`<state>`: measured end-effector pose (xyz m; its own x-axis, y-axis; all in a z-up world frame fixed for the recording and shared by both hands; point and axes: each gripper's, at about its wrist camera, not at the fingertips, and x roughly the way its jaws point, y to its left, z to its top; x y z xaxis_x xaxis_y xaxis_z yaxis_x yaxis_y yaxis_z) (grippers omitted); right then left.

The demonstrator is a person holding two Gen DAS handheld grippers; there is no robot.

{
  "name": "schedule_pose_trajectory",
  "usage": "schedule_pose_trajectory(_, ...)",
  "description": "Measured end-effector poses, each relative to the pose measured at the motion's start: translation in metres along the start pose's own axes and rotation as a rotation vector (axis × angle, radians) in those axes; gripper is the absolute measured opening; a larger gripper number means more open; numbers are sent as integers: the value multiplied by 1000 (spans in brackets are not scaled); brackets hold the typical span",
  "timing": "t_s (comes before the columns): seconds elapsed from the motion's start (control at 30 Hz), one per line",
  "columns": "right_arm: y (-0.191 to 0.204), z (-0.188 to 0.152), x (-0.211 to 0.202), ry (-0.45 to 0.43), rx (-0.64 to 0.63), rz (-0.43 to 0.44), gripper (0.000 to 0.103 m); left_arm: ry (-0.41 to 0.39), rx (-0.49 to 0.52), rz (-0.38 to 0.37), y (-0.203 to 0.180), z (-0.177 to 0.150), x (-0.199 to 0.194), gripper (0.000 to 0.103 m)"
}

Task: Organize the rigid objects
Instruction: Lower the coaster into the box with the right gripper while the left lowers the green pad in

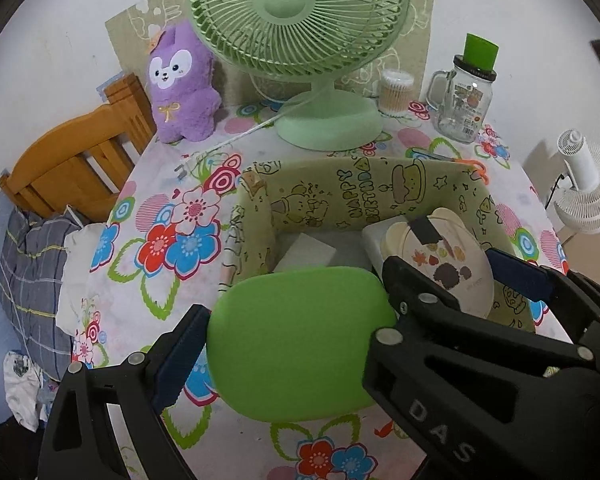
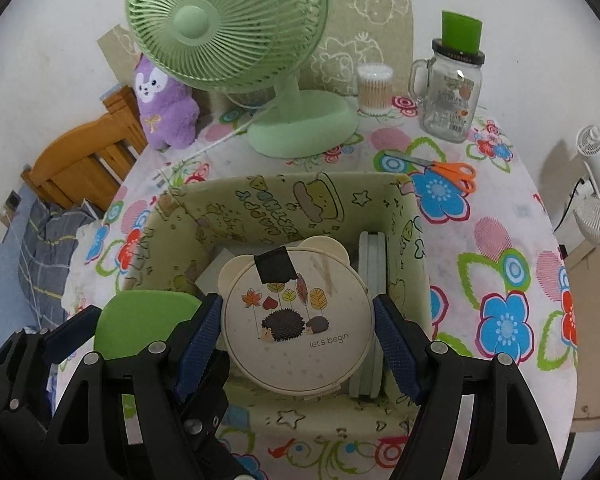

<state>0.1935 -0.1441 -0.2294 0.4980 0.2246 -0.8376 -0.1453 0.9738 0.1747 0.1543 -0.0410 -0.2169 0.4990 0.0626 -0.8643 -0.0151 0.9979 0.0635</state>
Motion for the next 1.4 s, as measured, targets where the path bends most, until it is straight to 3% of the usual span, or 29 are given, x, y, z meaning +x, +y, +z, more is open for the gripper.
schedule_pose_trajectory(0.5,-4,-1,0,12,9,40,82,8,5,-17,-1,3,3,96)
schedule_pose_trajectory(0.97,-22,13,-44,-78,32,-76,83,-61,48,-93,-22,23,-17,96)
schedule_pose_trajectory(1.4,-44,18,-41,-55,68,-152,85,-48,58,-145,-39,34,1,96)
